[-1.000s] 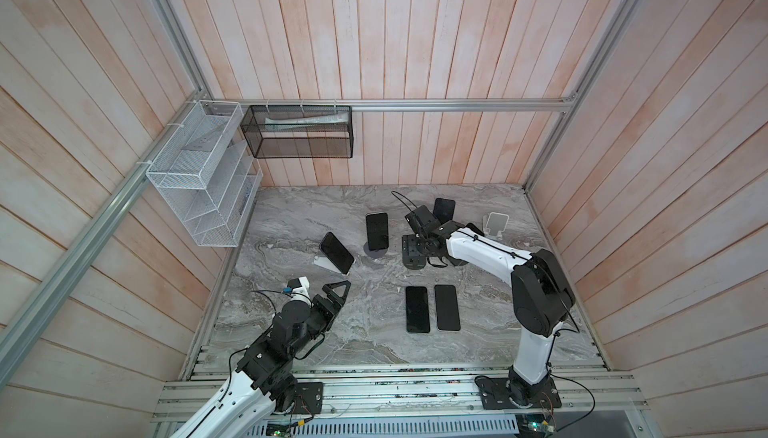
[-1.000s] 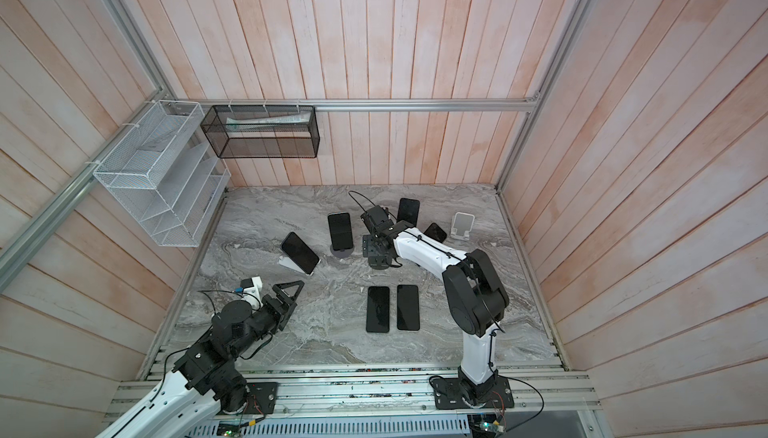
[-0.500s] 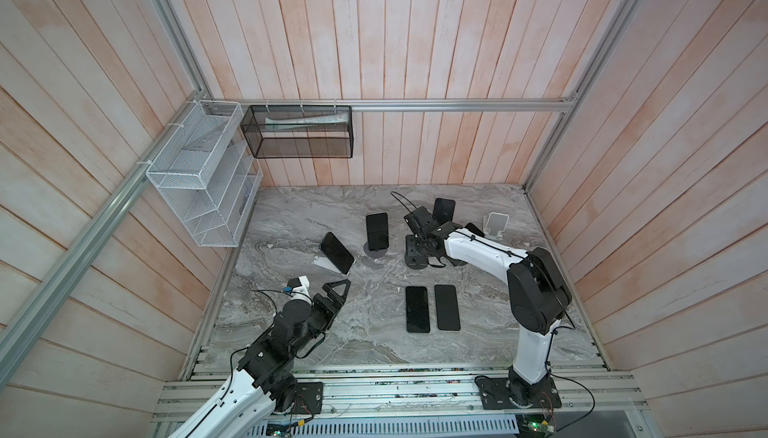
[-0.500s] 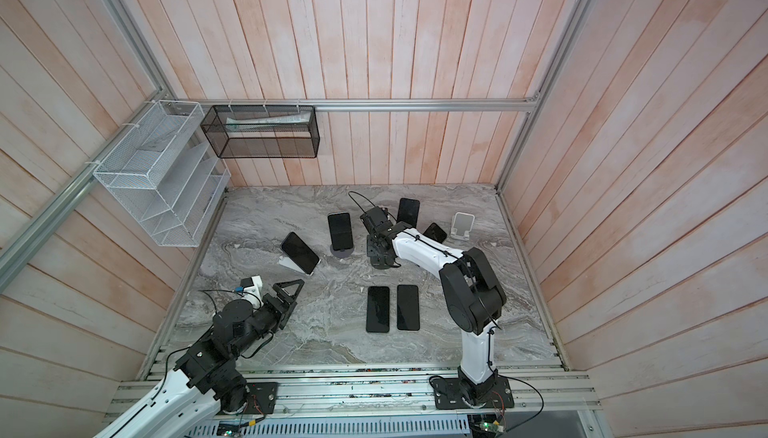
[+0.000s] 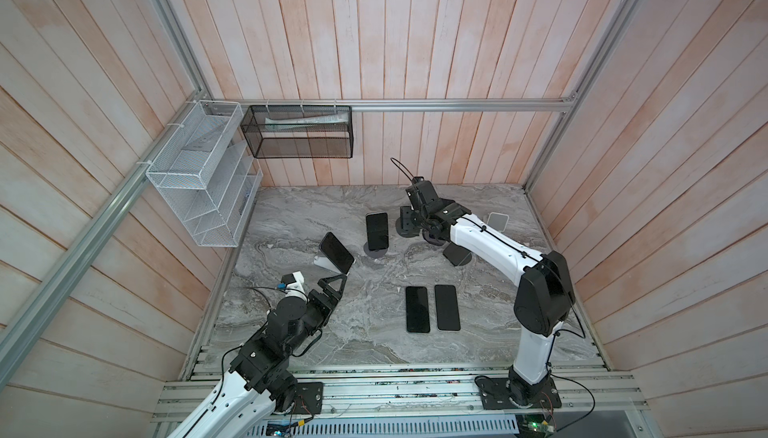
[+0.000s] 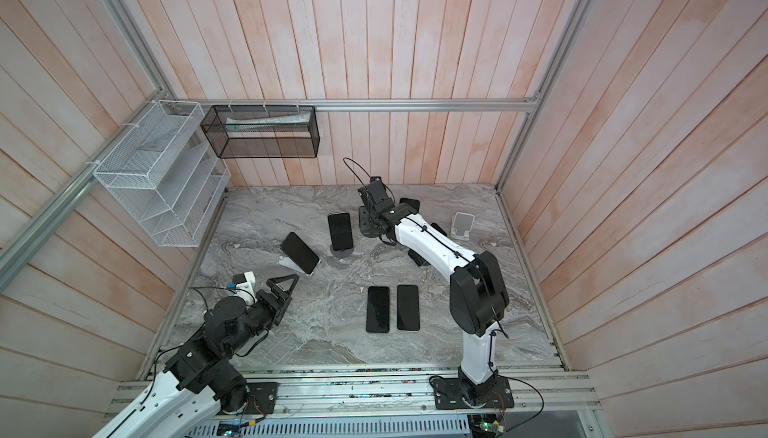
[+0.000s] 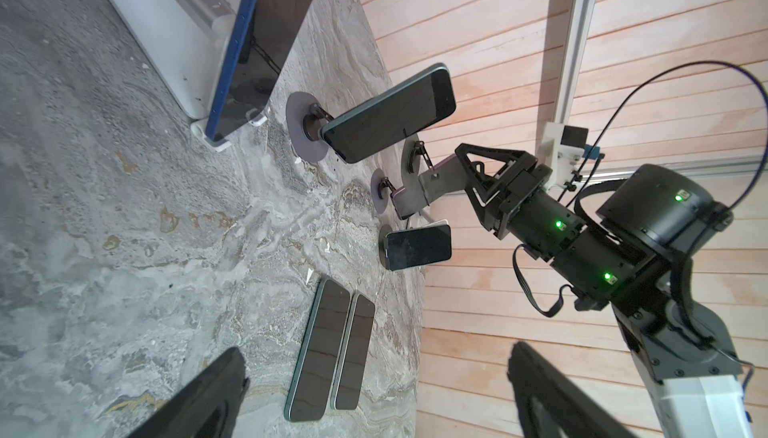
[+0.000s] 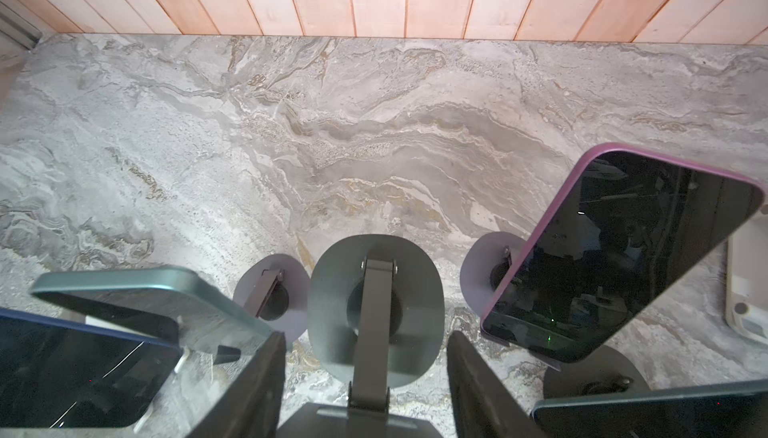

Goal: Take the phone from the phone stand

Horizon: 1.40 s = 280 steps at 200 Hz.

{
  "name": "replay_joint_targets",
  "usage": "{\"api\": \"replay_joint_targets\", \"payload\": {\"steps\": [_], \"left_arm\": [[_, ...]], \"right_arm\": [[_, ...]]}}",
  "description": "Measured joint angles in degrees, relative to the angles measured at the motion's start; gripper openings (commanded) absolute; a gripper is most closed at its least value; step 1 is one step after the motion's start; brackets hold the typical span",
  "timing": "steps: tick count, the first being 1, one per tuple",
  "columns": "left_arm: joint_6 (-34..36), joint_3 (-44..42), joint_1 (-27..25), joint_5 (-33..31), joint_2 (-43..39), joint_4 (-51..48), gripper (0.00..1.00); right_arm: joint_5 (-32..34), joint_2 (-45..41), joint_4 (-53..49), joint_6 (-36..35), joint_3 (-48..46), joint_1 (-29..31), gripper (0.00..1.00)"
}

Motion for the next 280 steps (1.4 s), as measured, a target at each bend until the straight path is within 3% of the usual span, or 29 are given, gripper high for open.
{"api": "replay_joint_targets", "payload": {"steps": [52,147,211,280], "left_arm": [[0.68,0.11,0.00,-3.26,-0.96,-0.94,1.00],[-1.70,0.55,0.00,-0.11,5.73,3.65,1.00],[-1.73,0.35,0.00,2.73,12.68,11.91,1.00],[-1.68,1.73,0.00,6.03,23.93,17.11,1.00]], "right_arm": [[0.11,-7.41,0.50,-0.81,-1.99,0.00,0.51],[3.02,-18.91,-0.13,-3.63,-6.21,-1.95,0.51],[1.33,-32.94,0.50,-2.95,-17.99,-16.72,0.51],[-6.08,-33.83,5.68,-1.68,-21.53,-35.91,0.50]]}}
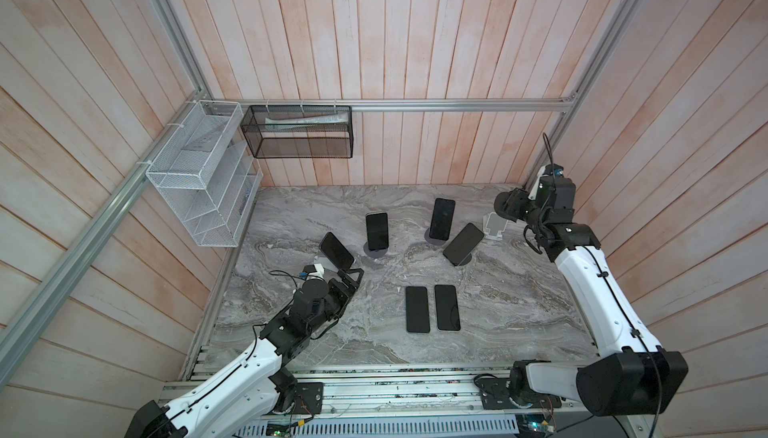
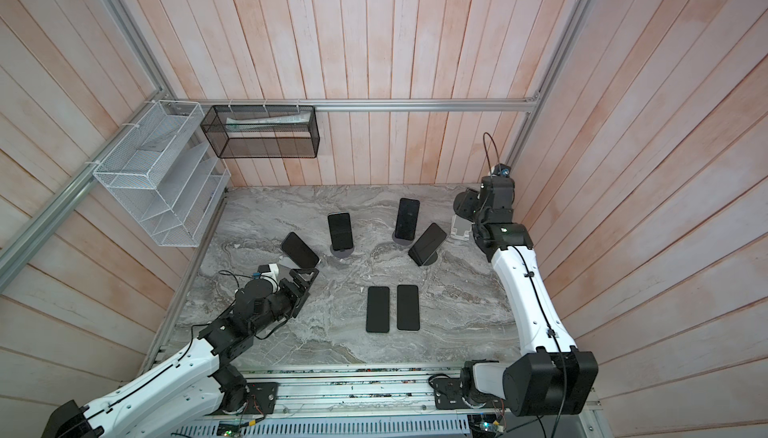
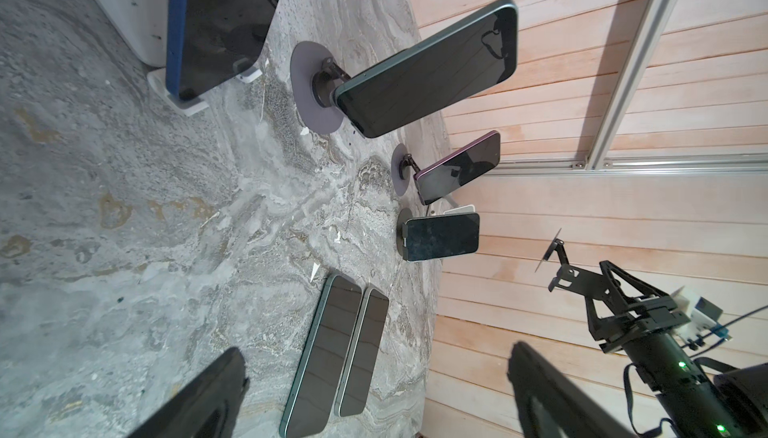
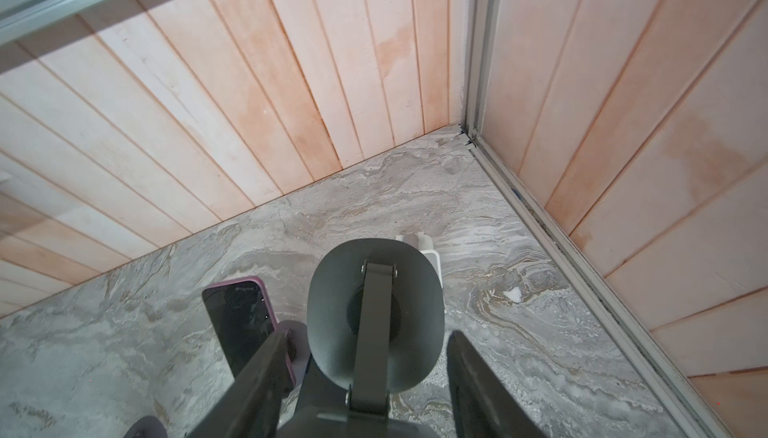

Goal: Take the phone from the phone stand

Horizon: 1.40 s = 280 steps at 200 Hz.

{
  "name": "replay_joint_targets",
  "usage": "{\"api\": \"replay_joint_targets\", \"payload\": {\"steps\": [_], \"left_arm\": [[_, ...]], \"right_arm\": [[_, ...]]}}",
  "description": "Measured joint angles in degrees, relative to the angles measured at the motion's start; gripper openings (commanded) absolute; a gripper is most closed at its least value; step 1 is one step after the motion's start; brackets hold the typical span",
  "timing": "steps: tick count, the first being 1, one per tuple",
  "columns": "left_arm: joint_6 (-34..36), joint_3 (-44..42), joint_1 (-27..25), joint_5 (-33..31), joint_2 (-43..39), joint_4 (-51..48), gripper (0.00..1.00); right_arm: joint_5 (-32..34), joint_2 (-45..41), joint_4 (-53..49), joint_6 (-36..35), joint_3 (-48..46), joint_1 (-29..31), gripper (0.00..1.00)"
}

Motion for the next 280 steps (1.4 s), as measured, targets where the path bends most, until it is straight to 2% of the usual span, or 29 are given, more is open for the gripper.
{"api": "replay_joint_targets", "payload": {"steps": [45,99,133,202,245,280], "left_arm": [[0.85,3.78,0.00,0.28,3.23,1.01,1.00],[1.46,4.31,0.00,-0.07,4.70,1.36,1.00],[1.49,4.33,0.00,-2.05,1.81,0.24,1.00],[1.03,2.25,0.00,-4.81,-6.93,-2.27,1.00],[0.00,-0.15,0.00,-5.75,-12.04,-4.02,1.00],[-0.04,-1.95,0.00,-5.75,-14.78,-5.55,1.00]], "right_arm": [[-3.50,-1.81,1.55,1.16,-5.29,-2.32,0.50],[-6.71,-1.81,2.34,2.54,-5.62,-2.71,0.48],[-6.73,-0.61,2.91,2.62,-3.02,2.21,0.48],[-3.93,15.74,5.97,2.21,13.25,21.42,0.48],[-0.79,31.82,4.42,-0.04,25.83,26.93,0.48],[1.22,40.04,2.47,-0.85,33.48,29.64,0.48]]}}
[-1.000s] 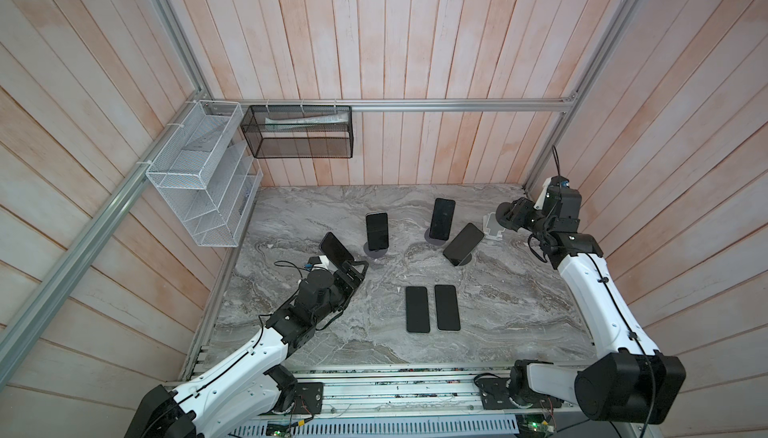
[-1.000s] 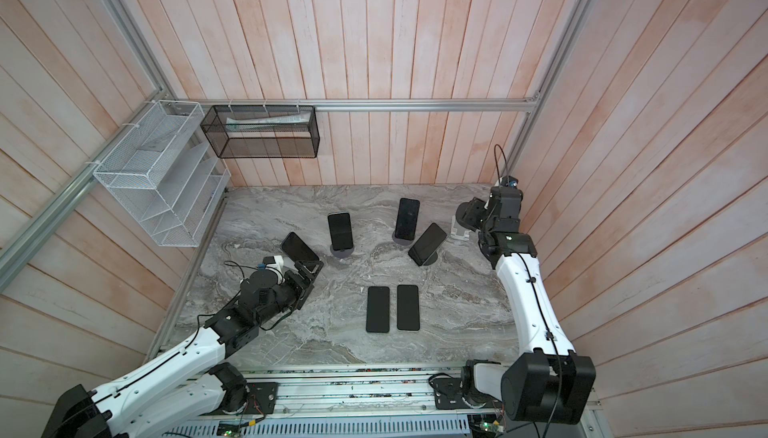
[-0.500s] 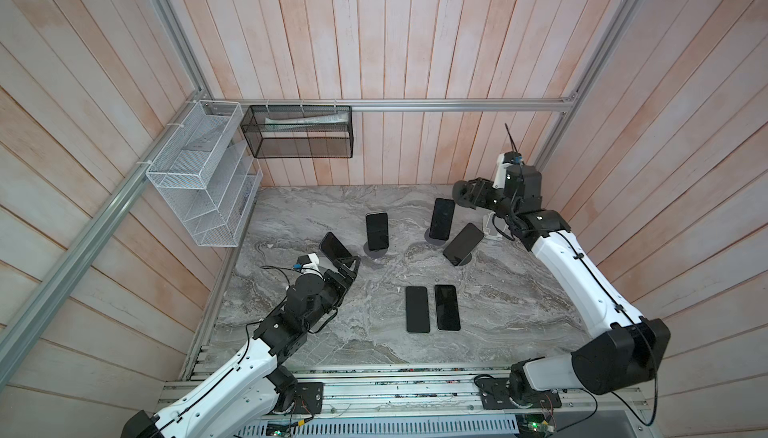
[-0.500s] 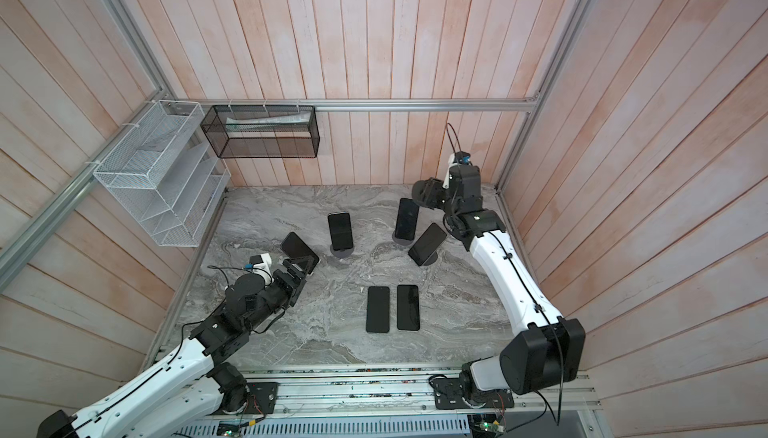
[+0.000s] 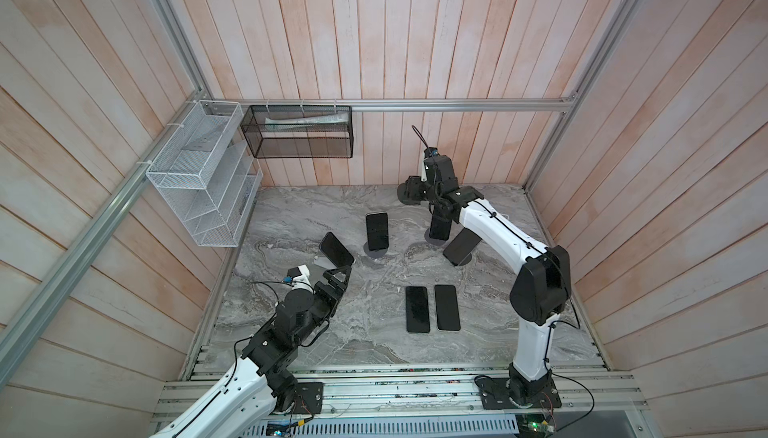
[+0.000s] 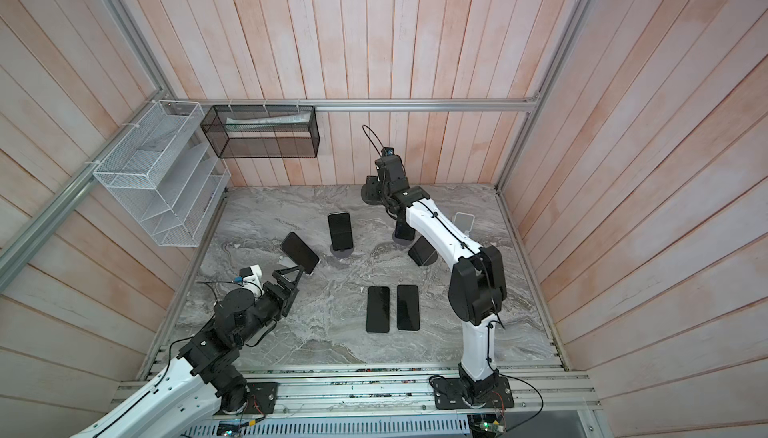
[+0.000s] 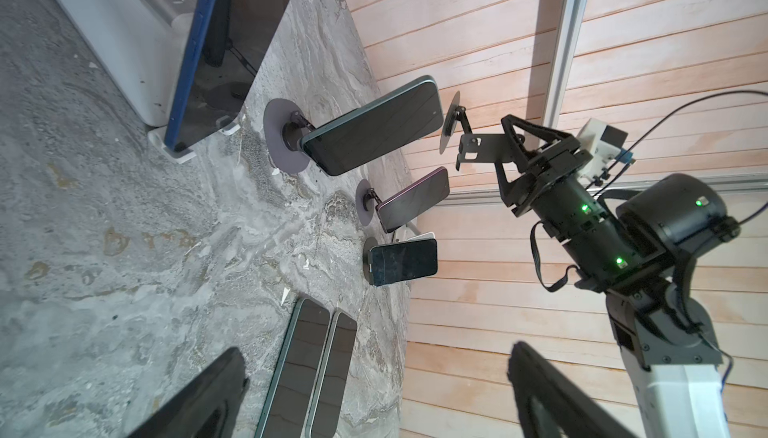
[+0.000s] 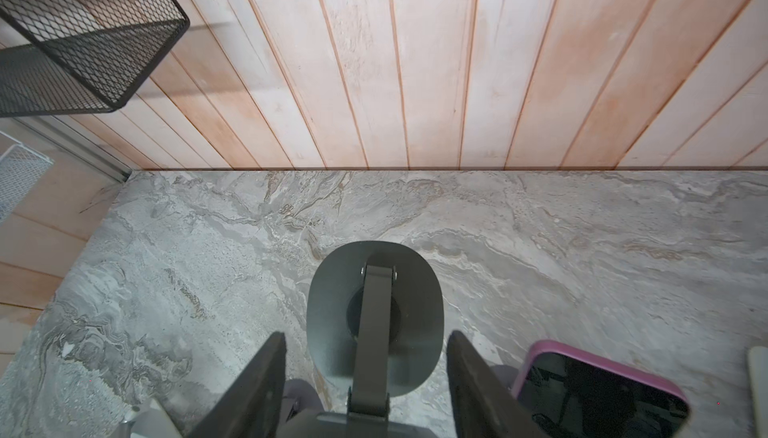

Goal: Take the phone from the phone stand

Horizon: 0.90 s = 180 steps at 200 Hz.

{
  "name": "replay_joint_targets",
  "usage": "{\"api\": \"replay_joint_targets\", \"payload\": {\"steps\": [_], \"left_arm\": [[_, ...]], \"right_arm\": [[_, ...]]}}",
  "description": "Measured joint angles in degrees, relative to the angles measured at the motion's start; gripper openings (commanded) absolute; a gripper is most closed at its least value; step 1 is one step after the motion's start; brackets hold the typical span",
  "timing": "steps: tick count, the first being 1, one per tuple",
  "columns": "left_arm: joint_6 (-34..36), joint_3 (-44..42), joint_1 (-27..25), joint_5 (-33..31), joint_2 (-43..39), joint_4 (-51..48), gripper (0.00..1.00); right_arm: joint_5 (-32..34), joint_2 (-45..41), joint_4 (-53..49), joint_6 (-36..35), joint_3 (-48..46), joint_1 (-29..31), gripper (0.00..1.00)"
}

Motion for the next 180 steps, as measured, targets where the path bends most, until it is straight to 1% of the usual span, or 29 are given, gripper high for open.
{"api": "replay_joint_targets", "payload": {"steps": [43,97,127,180], "left_arm": [[1.60,0.83,0.00,0.00,-1.51,-3.50,1.00],[2.03,0.79,0.00,-0.11,-6.62,-6.62,1.00],[3.30,0.79,0.00,-0.96,-6.49,-8.26,1.00],[2.82,0.79,0.00,-0.85,-5.53,-11.34,1.00]], "right_arm": [[1.86,2.58,-0.74,0.48,0.63,0.72,0.48],[4.17,9.14,-1.49,0.44,5.86,0.83,0.48],[4.87,13.05,-3.26,0.24,9.38,0.87,0.48],[4.83,19.39,-5.88,0.22,16.94,0.85,0.49]]}}
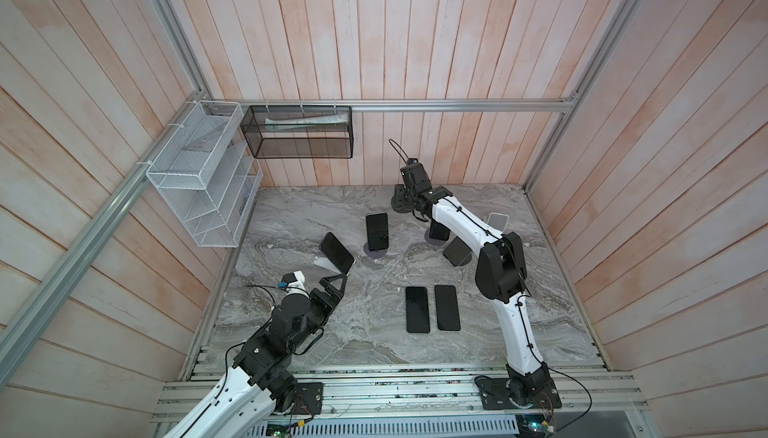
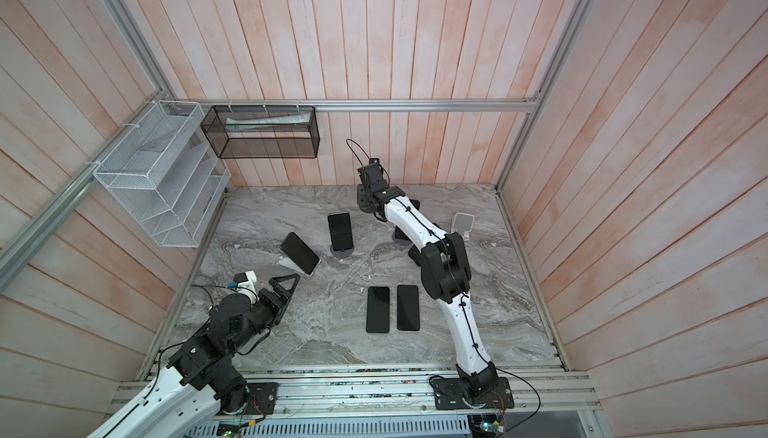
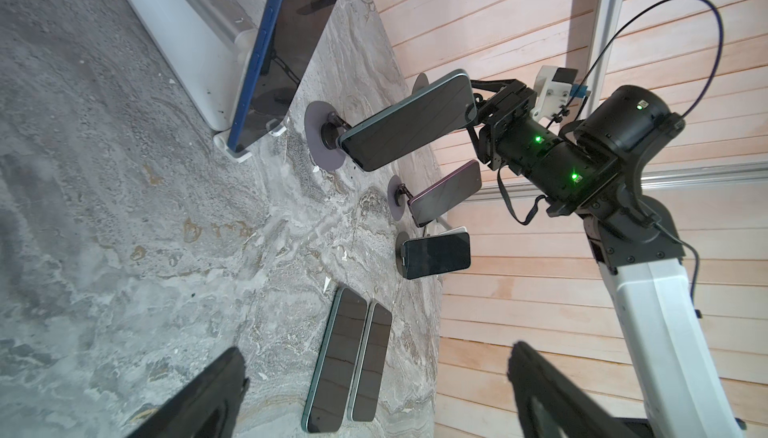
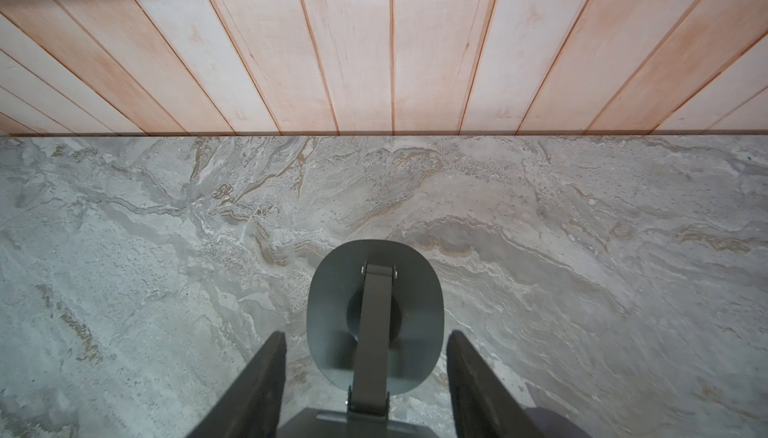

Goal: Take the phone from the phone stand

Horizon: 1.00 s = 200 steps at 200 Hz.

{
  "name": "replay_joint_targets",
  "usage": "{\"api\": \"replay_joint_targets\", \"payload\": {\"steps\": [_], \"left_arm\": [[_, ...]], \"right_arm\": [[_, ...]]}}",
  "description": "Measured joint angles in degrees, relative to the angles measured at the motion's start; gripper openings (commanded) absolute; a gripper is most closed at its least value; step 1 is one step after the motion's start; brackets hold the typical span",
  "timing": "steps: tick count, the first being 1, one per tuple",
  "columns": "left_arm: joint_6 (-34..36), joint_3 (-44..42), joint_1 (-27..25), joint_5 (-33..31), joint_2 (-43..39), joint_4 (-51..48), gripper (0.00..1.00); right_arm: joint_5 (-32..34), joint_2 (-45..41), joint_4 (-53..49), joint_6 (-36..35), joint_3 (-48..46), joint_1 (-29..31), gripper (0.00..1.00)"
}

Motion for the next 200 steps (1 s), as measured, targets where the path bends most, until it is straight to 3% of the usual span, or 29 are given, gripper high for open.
{"api": "replay_joint_targets", "payload": {"steps": [77,128,200], "left_arm": [[-0.55,0.02,0.00,-0.20,-5.14,-3.74,1.00],[1.14,0.50,0.00,0.28,-5.49,-5.68,1.00],[11.13,9.79,0.00,0.28,-2.47,-8.17,1.00]], "right_arm": [[-0.70,11.37,-4.68,-0.83,9.99,-0.59,0.54],[-0.74,12.50,-6.47,-0.66,10.34,-0.68,0.77],[-1.40,11.63,-7.80,0.07,10.32,-0.68,0.84]]}}
